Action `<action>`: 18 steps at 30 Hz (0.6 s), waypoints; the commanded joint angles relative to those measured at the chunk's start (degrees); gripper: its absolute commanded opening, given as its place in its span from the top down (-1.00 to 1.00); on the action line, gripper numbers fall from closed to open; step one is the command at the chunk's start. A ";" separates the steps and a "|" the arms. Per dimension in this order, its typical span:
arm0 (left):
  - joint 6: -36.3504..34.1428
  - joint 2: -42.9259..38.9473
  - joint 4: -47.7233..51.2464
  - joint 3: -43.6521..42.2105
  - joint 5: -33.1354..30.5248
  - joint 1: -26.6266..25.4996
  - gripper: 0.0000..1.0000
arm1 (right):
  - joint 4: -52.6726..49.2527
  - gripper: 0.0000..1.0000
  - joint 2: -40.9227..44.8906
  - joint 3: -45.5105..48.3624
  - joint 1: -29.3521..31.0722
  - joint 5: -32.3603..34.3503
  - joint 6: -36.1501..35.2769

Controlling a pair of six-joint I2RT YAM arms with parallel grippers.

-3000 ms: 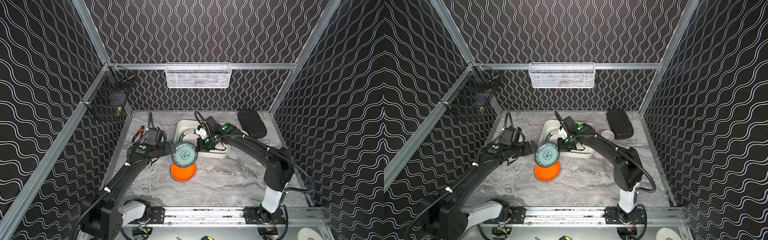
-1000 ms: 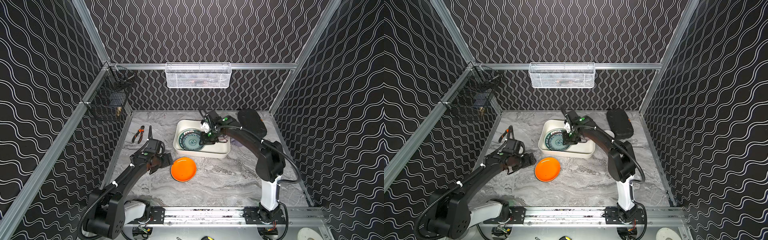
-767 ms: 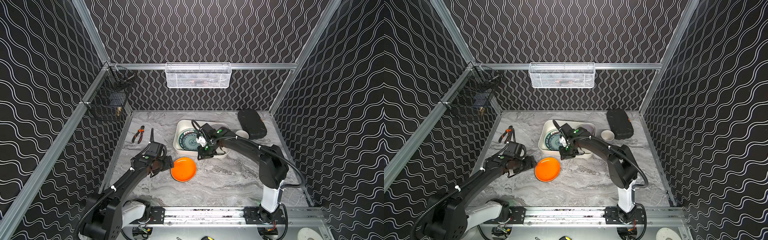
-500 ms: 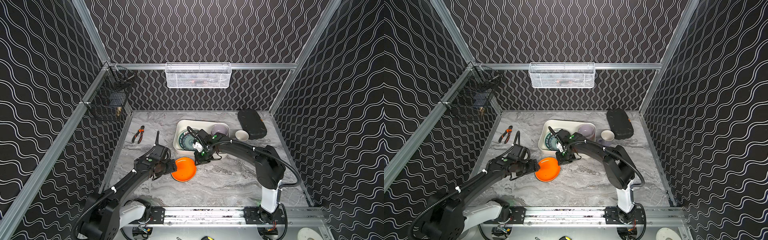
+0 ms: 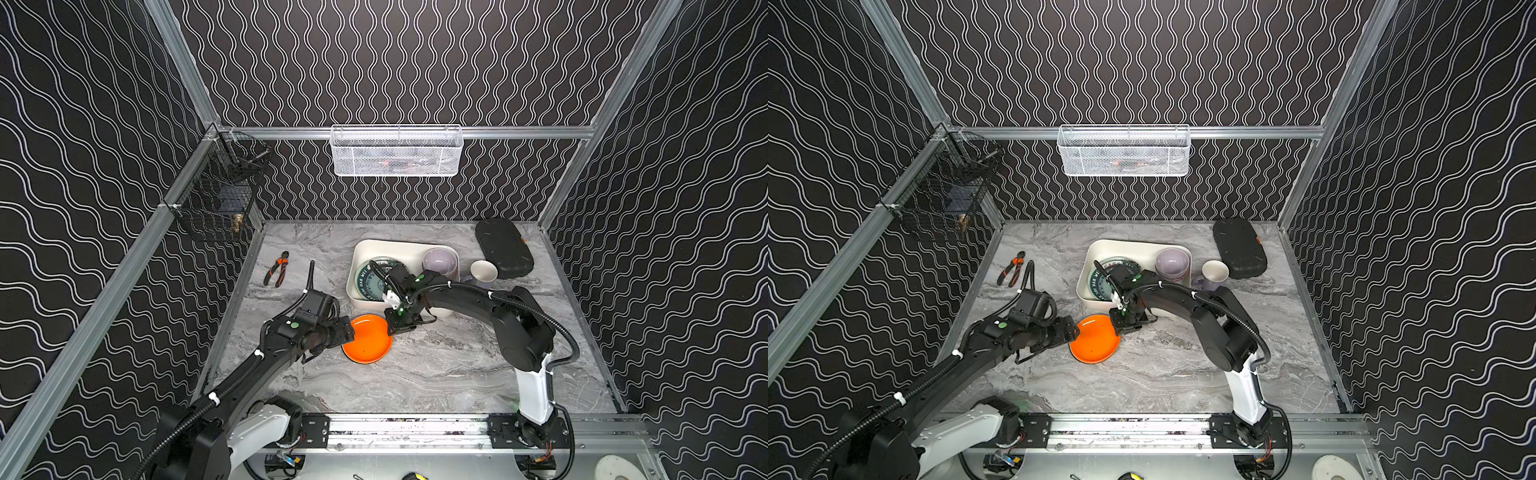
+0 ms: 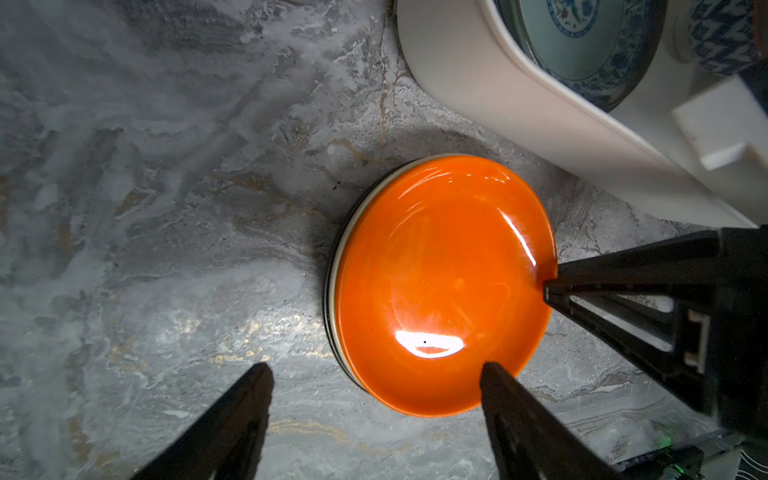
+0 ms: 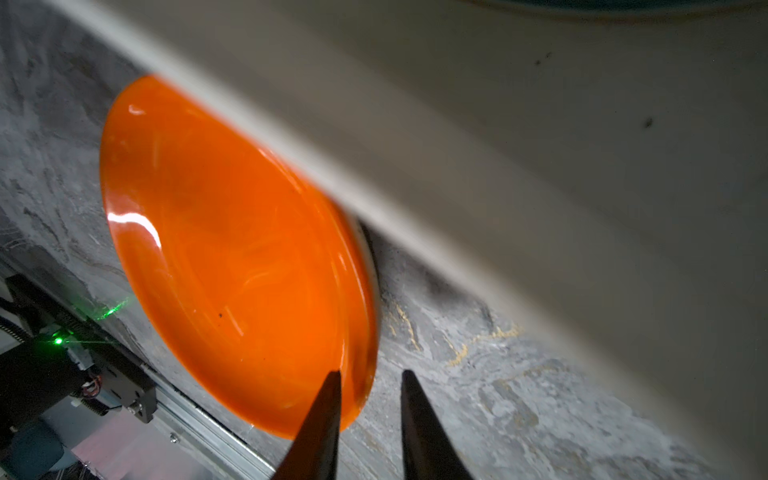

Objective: Place the mixed dishes into the plastic bin
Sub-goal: 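Move the right gripper to the orange plate and grip its edge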

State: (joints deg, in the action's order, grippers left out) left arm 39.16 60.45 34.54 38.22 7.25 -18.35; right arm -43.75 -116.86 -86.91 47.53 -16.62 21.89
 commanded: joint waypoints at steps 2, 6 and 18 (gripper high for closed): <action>0.43 -0.20 0.74 0.53 -0.40 -0.10 -0.65 | 0.39 0.53 -0.56 -0.63 0.08 0.08 0.51; 0.22 0.06 0.61 0.48 -0.30 -0.04 -0.65 | 0.64 0.66 -0.82 -0.82 0.09 -0.58 0.67; -0.57 0.99 0.26 0.81 -0.30 -0.09 -0.65 | 1.00 1.00 -0.84 0.23 -0.07 -1.05 1.91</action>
State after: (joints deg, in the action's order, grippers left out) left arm 39.03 61.39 34.74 38.65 7.27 -18.39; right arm -42.33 -117.73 -87.05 47.46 -18.50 22.94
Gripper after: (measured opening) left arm 0.825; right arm 0.060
